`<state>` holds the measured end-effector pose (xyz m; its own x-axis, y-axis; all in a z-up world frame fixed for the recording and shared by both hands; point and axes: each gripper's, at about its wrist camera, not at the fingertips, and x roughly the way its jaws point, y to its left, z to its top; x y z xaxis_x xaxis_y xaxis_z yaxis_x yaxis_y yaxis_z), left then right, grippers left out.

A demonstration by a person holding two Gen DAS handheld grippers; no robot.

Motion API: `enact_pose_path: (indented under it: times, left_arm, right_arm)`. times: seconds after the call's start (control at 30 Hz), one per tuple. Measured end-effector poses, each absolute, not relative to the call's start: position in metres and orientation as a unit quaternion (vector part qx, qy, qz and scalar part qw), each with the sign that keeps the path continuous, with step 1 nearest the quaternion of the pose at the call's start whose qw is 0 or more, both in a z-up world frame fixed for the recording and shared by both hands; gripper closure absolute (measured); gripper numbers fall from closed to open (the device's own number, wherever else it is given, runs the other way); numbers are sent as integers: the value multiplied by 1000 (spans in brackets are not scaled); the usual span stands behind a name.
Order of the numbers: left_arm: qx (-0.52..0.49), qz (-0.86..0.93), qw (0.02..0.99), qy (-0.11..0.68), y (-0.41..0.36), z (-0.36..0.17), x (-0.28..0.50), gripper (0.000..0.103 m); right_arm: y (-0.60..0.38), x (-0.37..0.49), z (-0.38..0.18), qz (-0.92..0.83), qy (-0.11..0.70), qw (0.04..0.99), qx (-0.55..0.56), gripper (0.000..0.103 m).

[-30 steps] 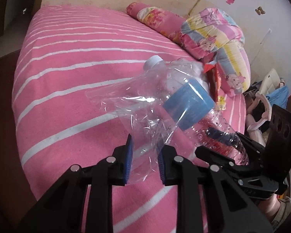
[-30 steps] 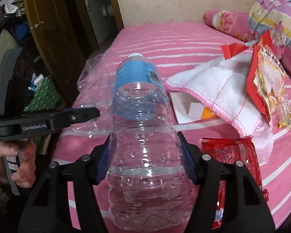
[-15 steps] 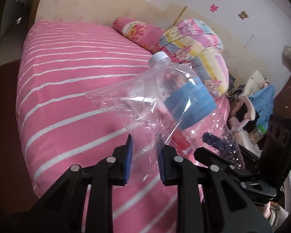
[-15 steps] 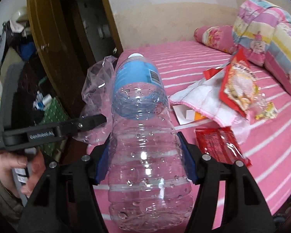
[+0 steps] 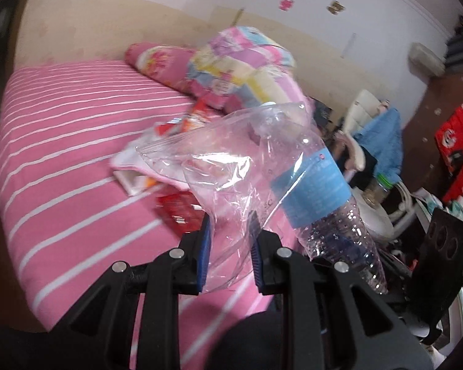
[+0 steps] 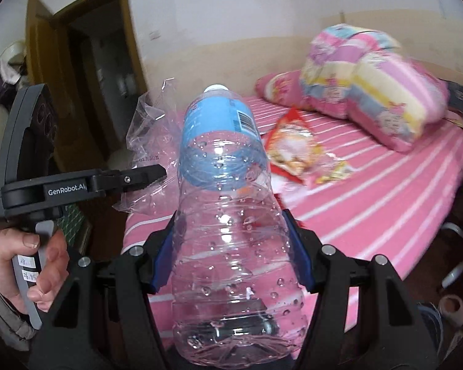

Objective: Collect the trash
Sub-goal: 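Carry bottle in right tool and bag in left tool to the trash bin, then open right tool dropping bottle into bin while left tool releases bag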

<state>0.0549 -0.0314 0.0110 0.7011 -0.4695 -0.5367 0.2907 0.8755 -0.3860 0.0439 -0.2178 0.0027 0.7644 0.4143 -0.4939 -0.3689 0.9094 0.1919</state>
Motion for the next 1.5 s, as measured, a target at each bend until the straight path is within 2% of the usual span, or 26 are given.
enact_pose_path:
  times: [0.27,0.63,1.1,1.43,1.5]
  left_arm:
    - [-102,-275,894,338,-121,7,44,81]
    - [-71,-338,855,387,-231,-32,41,81]
    - [-19,-409,779,475,-344,-123,59,81]
    - [87,-439,713,539,-420,-200,68,80]
    - [97,-449,697,551,-430,-212,69,73]
  right_arm:
    - [-297,1,1,135,262,952,87,40]
    - [-395,-37,-41,32,277,950,142,40]
    - [-489,-52,-153,-91,368,904,197,40]
    - [-531,-59,-217,-151,428,858,239,40]
    - [-534,-57,-224,-158,437,852,242,39]
